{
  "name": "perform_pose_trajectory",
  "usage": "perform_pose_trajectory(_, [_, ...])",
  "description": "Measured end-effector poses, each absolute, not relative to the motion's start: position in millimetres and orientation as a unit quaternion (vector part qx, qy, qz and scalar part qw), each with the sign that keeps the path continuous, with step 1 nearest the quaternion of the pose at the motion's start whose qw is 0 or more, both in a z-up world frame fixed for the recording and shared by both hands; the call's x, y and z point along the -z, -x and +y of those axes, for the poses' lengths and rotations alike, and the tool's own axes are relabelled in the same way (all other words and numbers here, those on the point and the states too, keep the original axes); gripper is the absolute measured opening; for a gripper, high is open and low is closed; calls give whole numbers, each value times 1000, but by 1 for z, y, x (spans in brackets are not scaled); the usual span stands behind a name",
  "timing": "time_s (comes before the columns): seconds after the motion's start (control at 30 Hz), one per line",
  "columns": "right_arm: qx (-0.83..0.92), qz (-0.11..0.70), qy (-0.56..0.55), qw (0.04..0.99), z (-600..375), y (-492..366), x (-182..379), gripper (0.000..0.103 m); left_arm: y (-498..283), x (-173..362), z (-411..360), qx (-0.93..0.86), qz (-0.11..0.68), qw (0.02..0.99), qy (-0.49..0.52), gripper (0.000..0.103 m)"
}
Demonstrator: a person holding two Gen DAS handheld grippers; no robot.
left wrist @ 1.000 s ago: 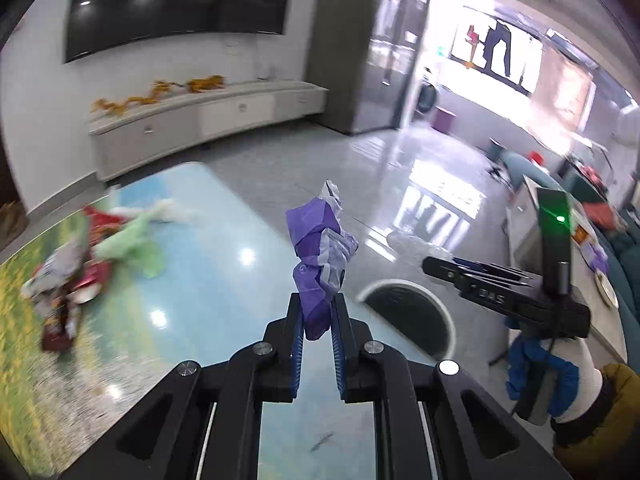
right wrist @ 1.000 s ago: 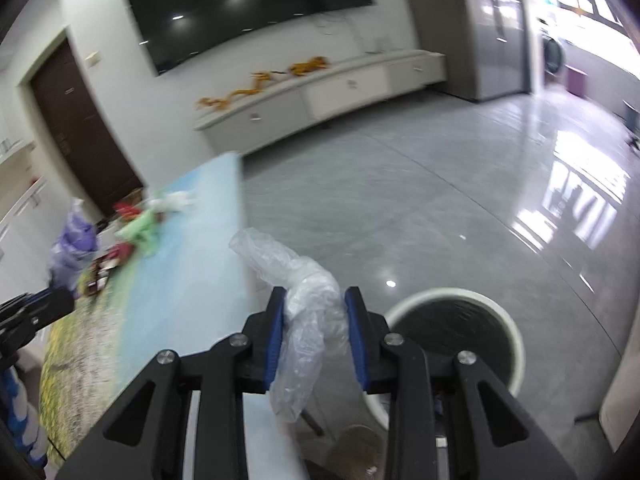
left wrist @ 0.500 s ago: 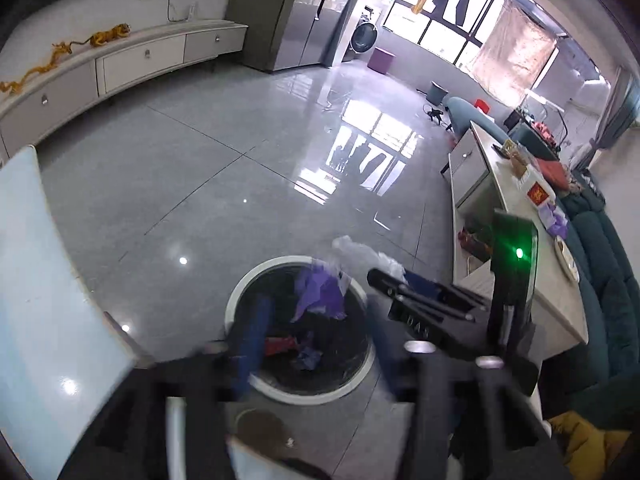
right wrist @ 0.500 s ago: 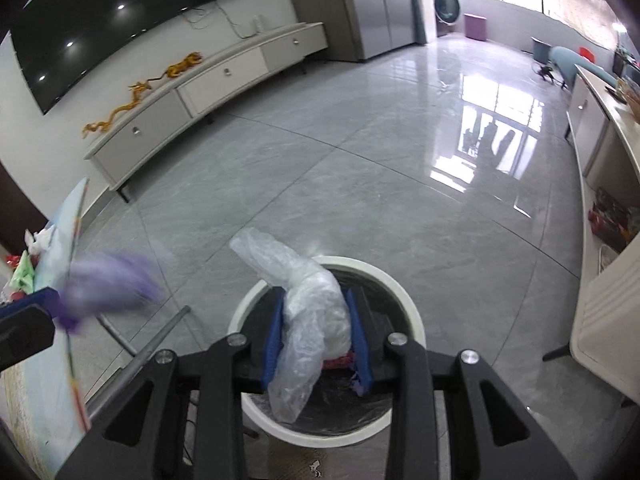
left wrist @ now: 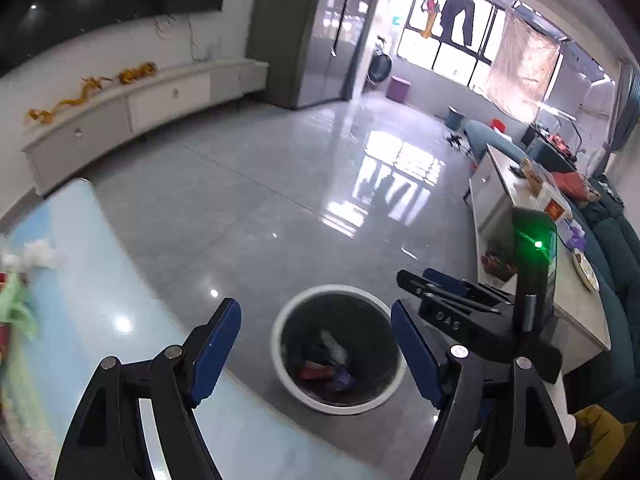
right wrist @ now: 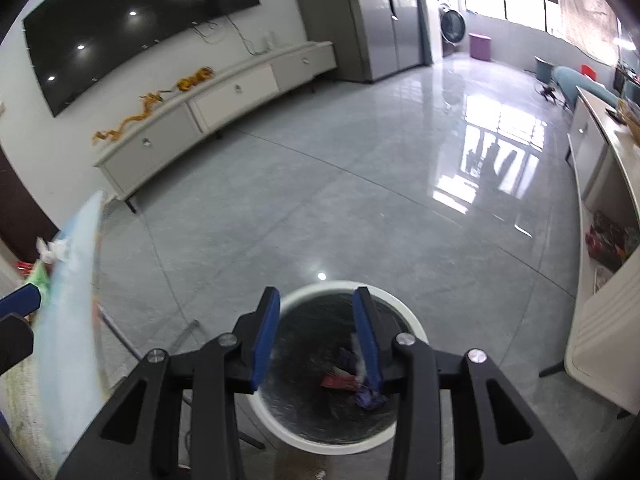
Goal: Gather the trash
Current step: 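Carry both items over the bin and open both grippers, then move both tools back over the table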
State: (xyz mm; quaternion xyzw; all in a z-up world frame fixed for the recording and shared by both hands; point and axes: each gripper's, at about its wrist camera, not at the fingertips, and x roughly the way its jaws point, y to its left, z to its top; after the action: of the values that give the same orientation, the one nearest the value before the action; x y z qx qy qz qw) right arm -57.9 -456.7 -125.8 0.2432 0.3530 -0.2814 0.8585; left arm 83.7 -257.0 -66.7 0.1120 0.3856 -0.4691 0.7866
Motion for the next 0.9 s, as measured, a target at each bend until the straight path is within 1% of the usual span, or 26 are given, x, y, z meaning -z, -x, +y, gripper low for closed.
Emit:
perform_pose_trajectory(0.1, [248, 326, -227, 884, -435, 48, 83, 36, -88, 24, -220, 445, 353, 817, -102, 76])
perform_pose_trajectory(0.23, [184, 273, -201, 923, -398, 37, 4, 36, -86, -46, -165, 411, 292, 859, -96, 76])
perform_pose_trajectory(0.47, [76, 187, -151, 968, -332, 20, -137, 36, -74, -179, -58, 336, 196, 919, -55, 76])
perform_pose_trajectory(0.53, [45, 165, -137, 976, -313, 19, -174, 36, -70, -208, -34, 310, 175, 933, -52, 76])
perform_pose_trajectory(0.63, [11, 143, -116, 983, -290, 16, -213, 36, -63, -240, -3, 270, 147, 950, -54, 76])
perform_pose_trajectory(0.77, [-15, 127, -93, 987, -264, 13, -235, 37, -50, -259, 16, 239, 125, 961, -62, 76])
perform_pose_trajectory(0.87, [-34, 132, -91, 987, -250, 6, -225, 39, -50, -252, 18, 242, 136, 959, -61, 76])
perform_pose_trajectory(0.9, [-38, 137, -91, 986, -245, 1, -219, 41, -54, -244, 17, 240, 143, 958, -66, 76])
